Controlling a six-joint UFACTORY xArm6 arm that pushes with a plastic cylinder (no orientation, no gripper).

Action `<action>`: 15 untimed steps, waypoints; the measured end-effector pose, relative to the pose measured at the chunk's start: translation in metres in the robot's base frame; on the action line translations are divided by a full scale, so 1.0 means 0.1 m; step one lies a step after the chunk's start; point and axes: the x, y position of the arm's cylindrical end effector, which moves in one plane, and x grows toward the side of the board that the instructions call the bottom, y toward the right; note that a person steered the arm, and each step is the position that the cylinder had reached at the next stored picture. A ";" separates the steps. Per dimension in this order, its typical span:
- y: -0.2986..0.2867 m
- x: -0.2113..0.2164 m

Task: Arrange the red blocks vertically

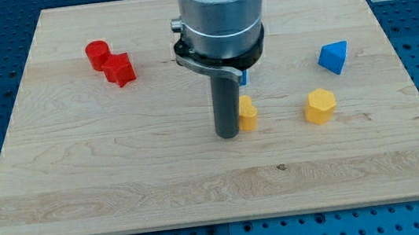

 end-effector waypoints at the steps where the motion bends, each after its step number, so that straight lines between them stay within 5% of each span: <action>1: -0.33 -0.09; 3: -0.89 -0.83; 5: -2.30 -0.86; 6: -2.72 -1.33; 7: -2.47 -1.87; 8: -2.17 -1.91; 10: -1.87 -1.87; 13: -2.57 -1.70; 15: -2.29 -1.52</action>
